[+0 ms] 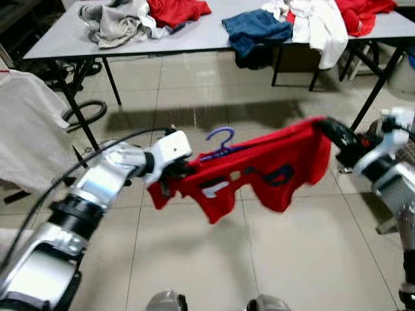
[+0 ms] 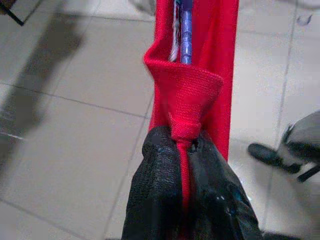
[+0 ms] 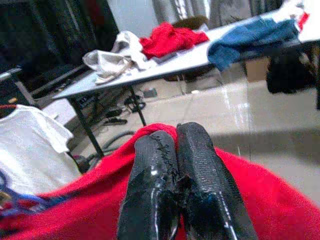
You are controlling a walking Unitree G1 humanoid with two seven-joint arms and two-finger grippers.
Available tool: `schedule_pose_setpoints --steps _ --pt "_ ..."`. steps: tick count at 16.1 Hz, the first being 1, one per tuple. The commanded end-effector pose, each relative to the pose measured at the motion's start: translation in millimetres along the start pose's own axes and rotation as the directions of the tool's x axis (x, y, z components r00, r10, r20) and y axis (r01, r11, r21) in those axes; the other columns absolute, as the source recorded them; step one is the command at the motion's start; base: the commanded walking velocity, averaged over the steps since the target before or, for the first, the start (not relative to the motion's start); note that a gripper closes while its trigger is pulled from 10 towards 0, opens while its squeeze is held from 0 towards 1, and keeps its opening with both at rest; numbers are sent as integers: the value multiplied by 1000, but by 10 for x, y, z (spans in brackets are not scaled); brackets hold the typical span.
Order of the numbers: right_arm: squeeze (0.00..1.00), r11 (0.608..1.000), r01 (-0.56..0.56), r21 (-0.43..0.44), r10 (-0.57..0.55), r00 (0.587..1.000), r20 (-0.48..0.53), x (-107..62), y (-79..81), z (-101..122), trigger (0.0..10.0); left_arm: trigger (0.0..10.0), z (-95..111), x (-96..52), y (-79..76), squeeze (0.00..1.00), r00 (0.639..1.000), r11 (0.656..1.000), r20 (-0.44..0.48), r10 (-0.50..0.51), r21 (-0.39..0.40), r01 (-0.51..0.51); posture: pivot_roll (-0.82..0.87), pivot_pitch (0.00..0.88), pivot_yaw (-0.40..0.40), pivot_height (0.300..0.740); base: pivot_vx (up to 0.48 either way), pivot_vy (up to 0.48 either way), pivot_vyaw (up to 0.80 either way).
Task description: Hang hanger
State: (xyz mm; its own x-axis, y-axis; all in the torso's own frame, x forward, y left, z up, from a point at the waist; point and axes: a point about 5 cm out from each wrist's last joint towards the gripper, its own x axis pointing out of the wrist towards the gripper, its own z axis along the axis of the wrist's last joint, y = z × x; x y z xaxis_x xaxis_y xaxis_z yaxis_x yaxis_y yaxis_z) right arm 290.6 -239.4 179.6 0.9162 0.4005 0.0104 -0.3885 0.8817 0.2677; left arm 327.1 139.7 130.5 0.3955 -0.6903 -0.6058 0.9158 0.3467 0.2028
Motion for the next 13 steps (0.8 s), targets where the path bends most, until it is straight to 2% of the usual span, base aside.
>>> schedule_pose_setpoints --steps 1,2,3,4,5,9,11,13 --pt "0 999 -30 -23 29 999 -28 0 106 1 0 0 7 -85 83 0 999 998 22 41 -40 -40 -132 0 57 740 0 0 0" --pt "0 997 -37 -61 32 996 -84 -17 141 -75 0 0 50 -119 99 0 998 999 48 39 -14 -39 -132 0 57 740 0 0 0" --pt "0 993 -26 -116 8 987 -161 -42 129 -206 4314 0 91 -159 71 0 998 1000 69 -5 7 5 -136 0 60 740 0 0 0" --pt "0 992 -20 -123 -2 984 -180 -47 123 -251 4980 0 104 -170 61 0 997 1000 75 -20 8 19 -136 0 60 740 0 0 0" --pt "0 992 -11 -127 -18 975 -220 -42 143 -360 10000 0 143 -176 49 0 995 999 94 -34 -25 36 -137 0 62 740 0 0 0" --pt "0 984 -66 -167 24 969 -245 -24 264 -413 10000 0 214 -134 29 0 992 999 119 -51 -11 53 -139 0 66 740 0 0 0" --pt "0 976 -98 -192 70 987 -147 45 346 -241 10000 0 189 -48 -104 0 988 990 65 -139 30 138 -141 0 68 740 0 0 0" --pt "0 968 -125 -218 95 985 -143 30 377 -171 10000 0 100 -33 -106 0 991 990 20 -134 39 133 -148 0 72 740 0 0 0"
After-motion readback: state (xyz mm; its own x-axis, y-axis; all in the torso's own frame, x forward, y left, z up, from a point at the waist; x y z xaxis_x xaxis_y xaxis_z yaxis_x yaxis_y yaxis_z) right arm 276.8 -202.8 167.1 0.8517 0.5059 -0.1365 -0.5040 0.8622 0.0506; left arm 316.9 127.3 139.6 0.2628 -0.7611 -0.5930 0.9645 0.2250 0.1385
